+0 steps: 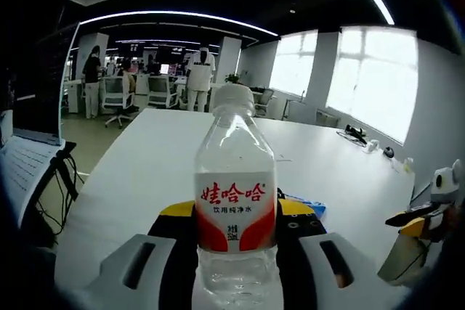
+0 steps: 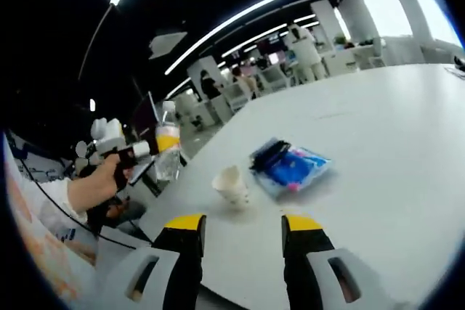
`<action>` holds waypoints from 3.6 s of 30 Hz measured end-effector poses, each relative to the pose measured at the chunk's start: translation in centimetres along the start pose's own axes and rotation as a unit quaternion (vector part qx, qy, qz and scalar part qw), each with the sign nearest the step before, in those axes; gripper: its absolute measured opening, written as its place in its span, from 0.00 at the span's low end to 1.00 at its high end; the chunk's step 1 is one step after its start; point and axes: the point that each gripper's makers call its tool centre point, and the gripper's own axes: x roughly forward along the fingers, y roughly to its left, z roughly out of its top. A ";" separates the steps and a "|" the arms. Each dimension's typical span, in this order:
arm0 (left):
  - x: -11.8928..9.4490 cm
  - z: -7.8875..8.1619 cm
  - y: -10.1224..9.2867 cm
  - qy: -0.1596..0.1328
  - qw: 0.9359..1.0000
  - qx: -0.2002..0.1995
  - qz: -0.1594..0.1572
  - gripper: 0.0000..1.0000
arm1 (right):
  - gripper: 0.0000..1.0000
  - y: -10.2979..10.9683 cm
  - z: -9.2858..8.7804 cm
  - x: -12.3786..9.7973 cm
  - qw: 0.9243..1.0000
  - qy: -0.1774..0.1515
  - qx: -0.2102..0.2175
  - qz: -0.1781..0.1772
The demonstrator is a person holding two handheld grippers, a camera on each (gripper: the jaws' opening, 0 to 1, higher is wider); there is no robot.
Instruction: Arrange the tabletop items into an orderly group along one side of the table until the central work area is clear of visible clutter.
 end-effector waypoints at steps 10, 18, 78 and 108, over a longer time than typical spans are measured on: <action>-2.1 -0.2 -2.0 -0.012 1.000 0.001 -0.016 0.39 | 0.42 6.3 8.0 3.5 0.994 -0.047 0.000 0.098; -3.7 -0.5 -3.6 -0.016 0.999 0.016 -0.030 0.39 | 0.44 11.3 9.7 7.2 0.986 -0.014 -0.047 0.160; -9.3 -9.2 -3.9 0.000 0.993 0.113 -0.036 0.94 | 0.22 15.8 9.0 13.1 0.953 0.059 -0.131 0.267; -9.1 -11.5 -2.8 0.019 0.987 0.157 0.001 0.78 | 0.22 14.6 9.7 22.1 0.919 0.090 -0.240 0.299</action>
